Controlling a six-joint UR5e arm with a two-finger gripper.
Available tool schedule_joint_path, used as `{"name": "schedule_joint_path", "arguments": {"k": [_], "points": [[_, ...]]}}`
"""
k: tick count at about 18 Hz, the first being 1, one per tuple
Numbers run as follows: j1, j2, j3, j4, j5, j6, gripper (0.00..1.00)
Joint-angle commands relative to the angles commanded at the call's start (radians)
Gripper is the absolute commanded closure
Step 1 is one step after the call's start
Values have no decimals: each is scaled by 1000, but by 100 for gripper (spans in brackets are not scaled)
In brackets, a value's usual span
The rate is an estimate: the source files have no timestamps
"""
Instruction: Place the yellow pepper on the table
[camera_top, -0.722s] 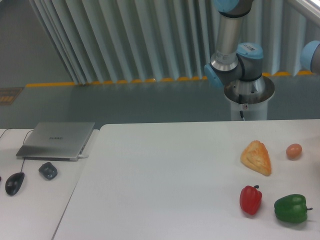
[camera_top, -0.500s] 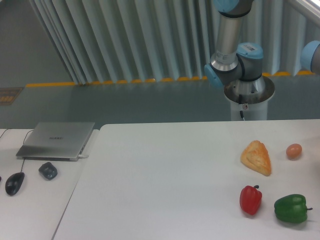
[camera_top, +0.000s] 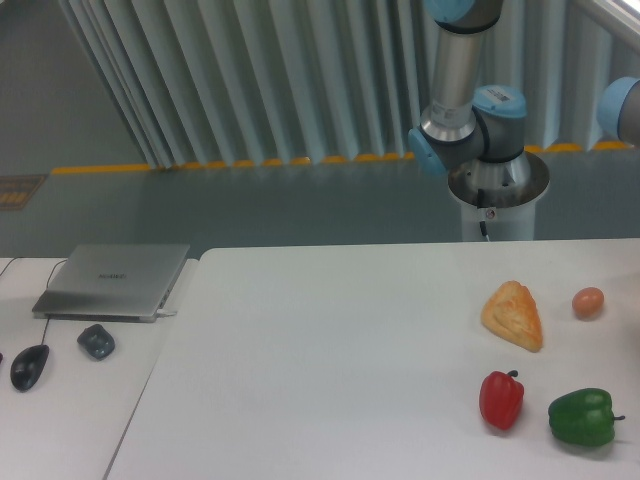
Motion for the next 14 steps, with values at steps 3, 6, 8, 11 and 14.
{"name": "schedule_joint_path", "arguments": {"k": [3,6,8,11,14], "points": [[31,2,-3,-2,6,0,0],[48,17,-14,-2,5,-32,0],[57,26,-21,-3,0,-54,0],[69,31,-41,-2,-32,-176,0],[81,40,-49,2,-74,-336,0]]}}
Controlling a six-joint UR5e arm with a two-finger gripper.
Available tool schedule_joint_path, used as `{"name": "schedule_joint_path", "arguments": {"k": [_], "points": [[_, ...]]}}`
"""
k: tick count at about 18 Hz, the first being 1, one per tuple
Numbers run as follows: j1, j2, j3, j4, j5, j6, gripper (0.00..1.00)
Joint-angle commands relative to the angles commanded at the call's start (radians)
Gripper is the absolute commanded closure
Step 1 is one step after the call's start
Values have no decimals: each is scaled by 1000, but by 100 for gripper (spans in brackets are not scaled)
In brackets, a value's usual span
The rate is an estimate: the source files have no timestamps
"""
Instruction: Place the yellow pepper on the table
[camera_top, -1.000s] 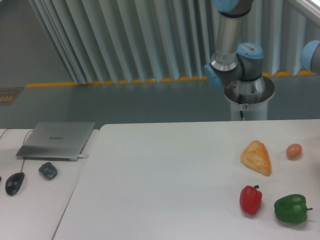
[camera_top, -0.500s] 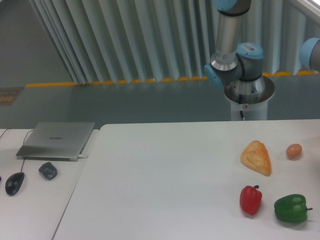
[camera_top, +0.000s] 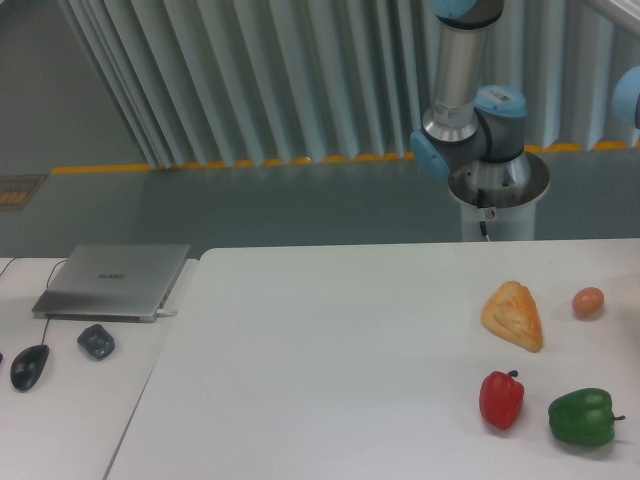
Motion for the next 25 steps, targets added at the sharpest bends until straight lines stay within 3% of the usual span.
{"name": "schedule_joint_path", "arguments": {"k": [10,15,25], "points": [[156,-5,-28,23,-29,-161,0],[166,-14,-44,43,-64,-345,0],[189,-89,-75,127,-83,-376,0]]}}
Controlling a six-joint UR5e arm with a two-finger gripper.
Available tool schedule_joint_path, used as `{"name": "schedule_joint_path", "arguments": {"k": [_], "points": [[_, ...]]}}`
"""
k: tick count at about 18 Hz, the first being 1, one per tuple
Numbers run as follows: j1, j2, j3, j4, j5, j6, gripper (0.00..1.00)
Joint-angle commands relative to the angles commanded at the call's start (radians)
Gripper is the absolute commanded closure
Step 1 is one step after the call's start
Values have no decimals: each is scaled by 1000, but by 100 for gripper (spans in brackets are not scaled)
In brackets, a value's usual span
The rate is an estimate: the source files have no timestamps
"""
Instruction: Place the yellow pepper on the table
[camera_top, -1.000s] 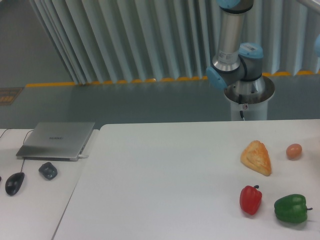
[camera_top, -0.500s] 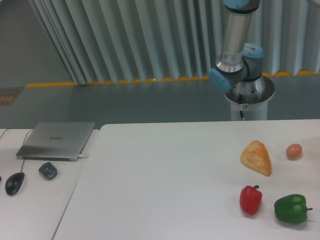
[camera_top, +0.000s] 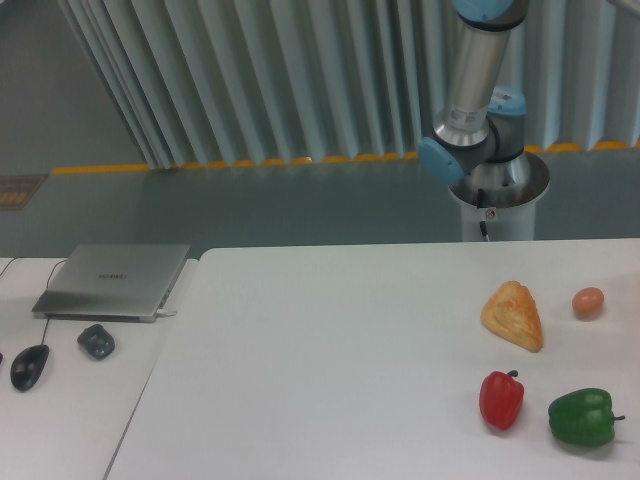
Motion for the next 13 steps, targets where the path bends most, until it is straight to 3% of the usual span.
{"name": "schedule_joint_path", "arguments": {"k": [13], "points": [[26,-52,0,61,-20,-15,0]]}}
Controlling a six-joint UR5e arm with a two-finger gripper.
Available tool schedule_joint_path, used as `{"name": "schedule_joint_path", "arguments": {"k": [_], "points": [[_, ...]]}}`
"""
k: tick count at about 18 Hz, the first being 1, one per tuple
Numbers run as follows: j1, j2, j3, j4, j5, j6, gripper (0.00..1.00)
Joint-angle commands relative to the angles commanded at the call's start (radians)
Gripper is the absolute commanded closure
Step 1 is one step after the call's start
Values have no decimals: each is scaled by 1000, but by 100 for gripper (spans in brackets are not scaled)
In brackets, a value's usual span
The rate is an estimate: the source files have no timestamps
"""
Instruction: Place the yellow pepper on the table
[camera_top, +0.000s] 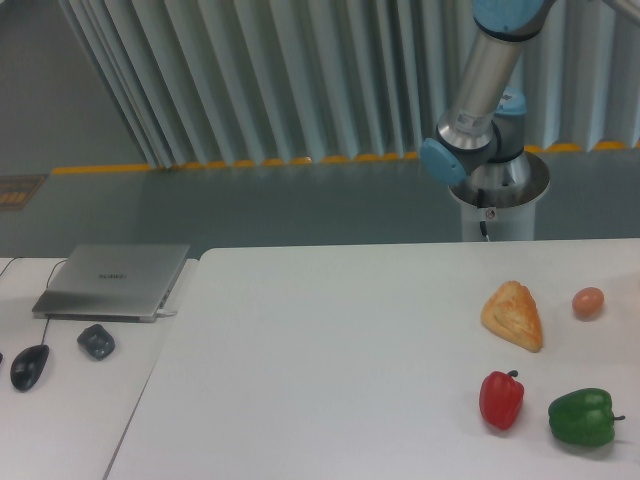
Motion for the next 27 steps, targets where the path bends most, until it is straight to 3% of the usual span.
{"name": "schedule_joint_path", "arguments": {"k": [13,16,17,18,23,27], "points": [[-6,-31,-6,29,2,11,0],[-6,-31,-12,31,2,11,20],[-6,-31,-12,31,2,12,52],[-6,-31,-12,31,2,14,57],[-12,-11,-3,28,-2,14,60],[-63,49,31,0,-8,14,60]]}}
